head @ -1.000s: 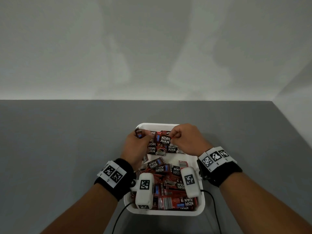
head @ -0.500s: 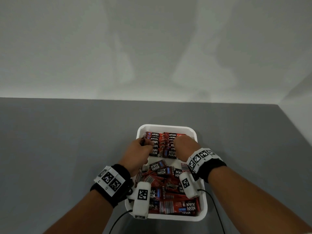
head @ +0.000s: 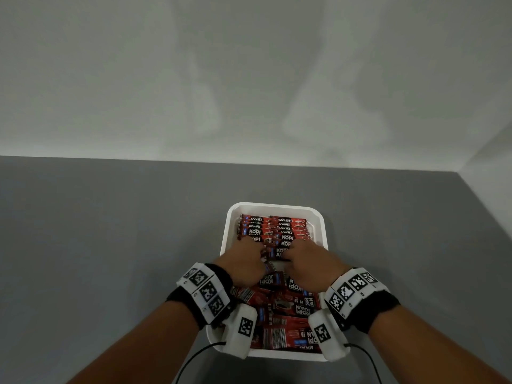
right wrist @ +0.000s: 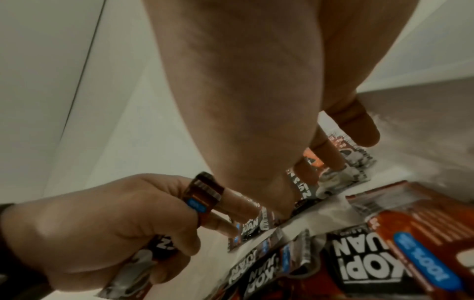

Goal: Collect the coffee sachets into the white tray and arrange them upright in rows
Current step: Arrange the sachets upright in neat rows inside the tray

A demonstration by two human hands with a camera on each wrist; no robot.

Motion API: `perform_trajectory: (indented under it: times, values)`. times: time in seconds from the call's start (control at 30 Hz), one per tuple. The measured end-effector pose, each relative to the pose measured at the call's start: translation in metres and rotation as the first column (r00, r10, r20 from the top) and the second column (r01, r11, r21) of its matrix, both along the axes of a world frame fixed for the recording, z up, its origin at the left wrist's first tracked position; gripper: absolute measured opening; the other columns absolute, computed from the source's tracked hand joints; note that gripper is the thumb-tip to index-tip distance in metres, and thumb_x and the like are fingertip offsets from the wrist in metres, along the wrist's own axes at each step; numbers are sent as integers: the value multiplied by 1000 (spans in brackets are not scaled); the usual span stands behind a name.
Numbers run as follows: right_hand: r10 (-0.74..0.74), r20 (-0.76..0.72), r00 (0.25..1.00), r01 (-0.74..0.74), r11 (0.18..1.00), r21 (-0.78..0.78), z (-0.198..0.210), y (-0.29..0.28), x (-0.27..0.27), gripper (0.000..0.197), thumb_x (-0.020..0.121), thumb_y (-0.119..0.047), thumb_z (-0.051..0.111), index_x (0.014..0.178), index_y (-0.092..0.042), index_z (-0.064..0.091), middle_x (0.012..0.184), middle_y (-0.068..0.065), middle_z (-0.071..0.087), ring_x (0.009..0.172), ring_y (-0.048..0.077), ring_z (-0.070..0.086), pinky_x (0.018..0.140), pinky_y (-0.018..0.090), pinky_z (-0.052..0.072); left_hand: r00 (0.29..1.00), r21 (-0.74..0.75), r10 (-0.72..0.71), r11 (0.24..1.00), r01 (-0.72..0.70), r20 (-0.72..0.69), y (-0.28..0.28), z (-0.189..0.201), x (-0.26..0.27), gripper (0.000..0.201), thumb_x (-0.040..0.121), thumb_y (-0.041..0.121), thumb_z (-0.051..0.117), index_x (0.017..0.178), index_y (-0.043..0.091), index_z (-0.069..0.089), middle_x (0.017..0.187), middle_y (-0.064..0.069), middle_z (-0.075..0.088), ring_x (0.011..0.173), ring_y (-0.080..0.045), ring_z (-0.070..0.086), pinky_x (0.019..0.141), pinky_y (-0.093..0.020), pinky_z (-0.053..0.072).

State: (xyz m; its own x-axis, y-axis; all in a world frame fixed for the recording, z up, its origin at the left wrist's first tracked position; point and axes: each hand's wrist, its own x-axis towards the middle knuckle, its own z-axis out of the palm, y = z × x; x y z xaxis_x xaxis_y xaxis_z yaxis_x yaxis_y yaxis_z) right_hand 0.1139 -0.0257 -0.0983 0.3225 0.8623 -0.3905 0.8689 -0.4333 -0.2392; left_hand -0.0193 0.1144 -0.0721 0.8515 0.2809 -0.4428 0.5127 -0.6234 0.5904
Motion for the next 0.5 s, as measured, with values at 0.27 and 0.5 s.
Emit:
perform_trajectory:
  times: [0.27,0.5]
  values:
    - [43,102,994,-38,998,-51,0,-5,-8,43,102,-43,42,140,-23,50,134,4,46,127,27,43,105,46,39,961,310,-177,920,238,-212,-1,-29,3,53,90,35,51,140,17,50,142,-9,42,137,-32,33,118,-46,31]
    - [-6,101,995,7,1000,-7,2,-5,-11,49,100,-47,45,142,-23,49,136,2,44,129,25,40,110,45,36,981,365,-164,911,192,-107,-4,-26,0,54,91,27,55,142,15,47,140,-8,42,131,-31,40,117,-39,29]
